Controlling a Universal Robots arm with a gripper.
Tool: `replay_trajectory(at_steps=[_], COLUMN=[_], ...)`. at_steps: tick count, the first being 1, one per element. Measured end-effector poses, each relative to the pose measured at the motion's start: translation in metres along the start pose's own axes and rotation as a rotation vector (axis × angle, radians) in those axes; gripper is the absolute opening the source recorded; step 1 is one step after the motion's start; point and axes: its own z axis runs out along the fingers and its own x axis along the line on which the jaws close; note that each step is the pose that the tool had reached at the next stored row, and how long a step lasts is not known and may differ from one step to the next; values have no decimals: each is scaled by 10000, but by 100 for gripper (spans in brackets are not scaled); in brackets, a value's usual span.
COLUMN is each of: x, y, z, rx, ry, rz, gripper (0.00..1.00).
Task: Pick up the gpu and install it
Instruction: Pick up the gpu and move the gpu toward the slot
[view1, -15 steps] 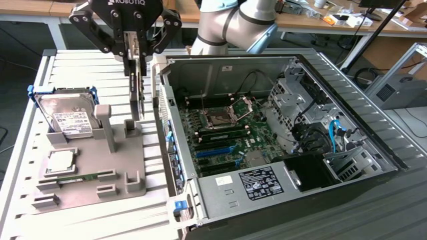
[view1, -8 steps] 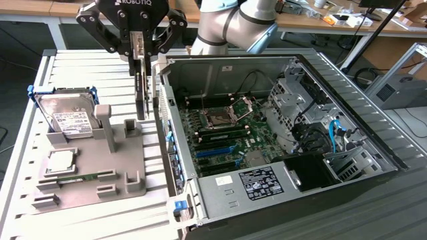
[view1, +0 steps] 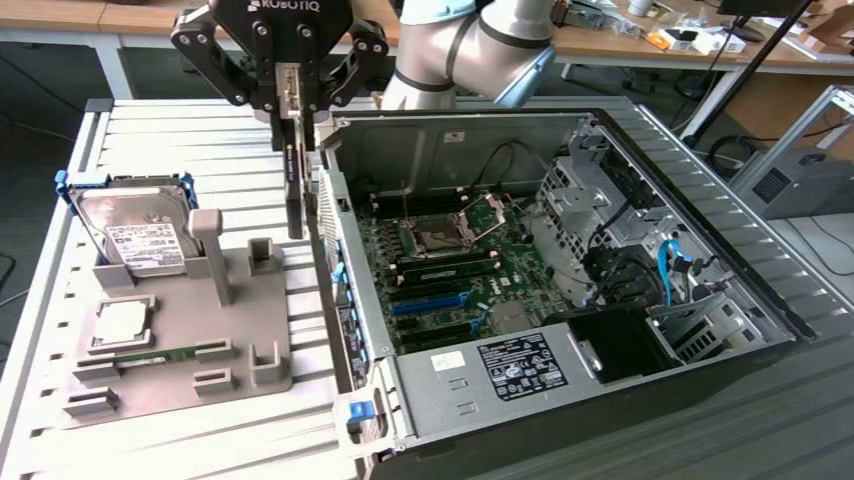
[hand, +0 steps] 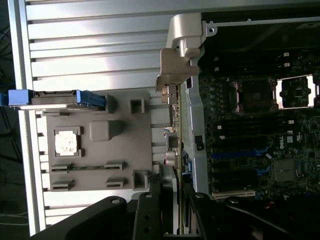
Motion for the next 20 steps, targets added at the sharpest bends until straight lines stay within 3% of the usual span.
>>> replay_trajectory(at_steps=[20], x=[-239], y=[18], z=[7], rx=[-1], ry=[-1], rz=[0], gripper=[27])
